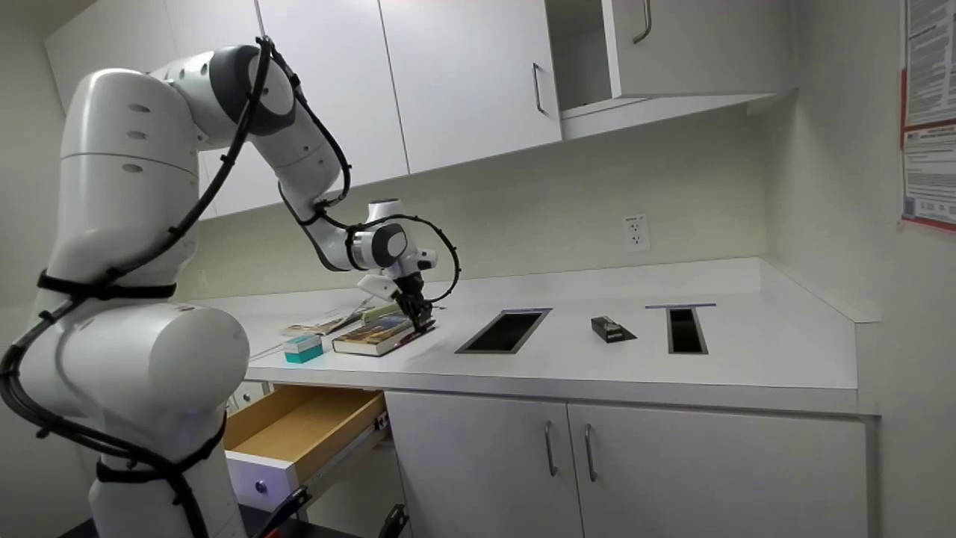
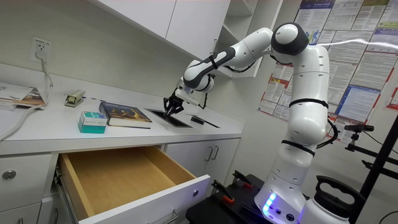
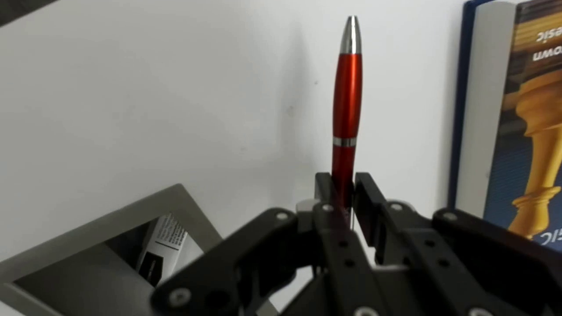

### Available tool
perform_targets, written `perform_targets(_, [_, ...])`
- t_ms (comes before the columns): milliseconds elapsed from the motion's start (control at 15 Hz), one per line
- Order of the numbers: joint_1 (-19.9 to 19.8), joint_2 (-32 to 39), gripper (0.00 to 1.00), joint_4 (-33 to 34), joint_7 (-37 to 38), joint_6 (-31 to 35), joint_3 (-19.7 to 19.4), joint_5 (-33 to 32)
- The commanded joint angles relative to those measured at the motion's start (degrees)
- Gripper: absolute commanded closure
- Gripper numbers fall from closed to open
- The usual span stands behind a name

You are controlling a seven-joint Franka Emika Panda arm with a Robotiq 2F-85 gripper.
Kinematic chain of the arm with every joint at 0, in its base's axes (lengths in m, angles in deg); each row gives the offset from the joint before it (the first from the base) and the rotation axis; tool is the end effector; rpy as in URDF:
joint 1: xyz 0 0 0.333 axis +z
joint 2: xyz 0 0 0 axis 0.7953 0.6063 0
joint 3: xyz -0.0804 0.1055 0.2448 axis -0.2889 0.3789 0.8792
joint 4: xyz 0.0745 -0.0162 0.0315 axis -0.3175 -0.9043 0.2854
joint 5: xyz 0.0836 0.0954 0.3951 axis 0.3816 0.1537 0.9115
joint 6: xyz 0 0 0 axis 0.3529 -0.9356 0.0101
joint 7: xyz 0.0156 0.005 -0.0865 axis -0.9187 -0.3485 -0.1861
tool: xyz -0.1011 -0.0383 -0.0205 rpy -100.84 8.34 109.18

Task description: Remove the pen from the drawer and put it on the counter

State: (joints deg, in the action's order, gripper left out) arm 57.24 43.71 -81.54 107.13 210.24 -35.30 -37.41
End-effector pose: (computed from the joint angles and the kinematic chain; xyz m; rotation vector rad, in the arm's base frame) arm 0.5984 0.0606 0.2518 -2.9191 0.6049 -0.4060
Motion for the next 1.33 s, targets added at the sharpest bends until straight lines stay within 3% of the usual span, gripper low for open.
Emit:
perform_targets(0, [2.1, 3.8, 0.96, 3.9, 2.4, -2.3, -2.1, -1.5])
perform_targets(267, [4.4, 6.8, 0.96, 5.3, 3.2, -2.7, -3.5, -2.7])
perform_targets(333, [5.2, 7.1, 0.59, 5.5, 3.8, -2.5, -3.9, -3.3])
perform_targets(467, [6.7, 6.9, 0.52, 5.3, 5.5, -2.1, -4.7, -4.6])
perform_targets(933, [11.8, -0.7, 0.01, 2.2, 12.3, -2.8, -6.9, -11.5])
perform_targets(1267, [10.0, -8.1, 0.00, 0.5, 11.8, -8.6, -3.9, -12.4])
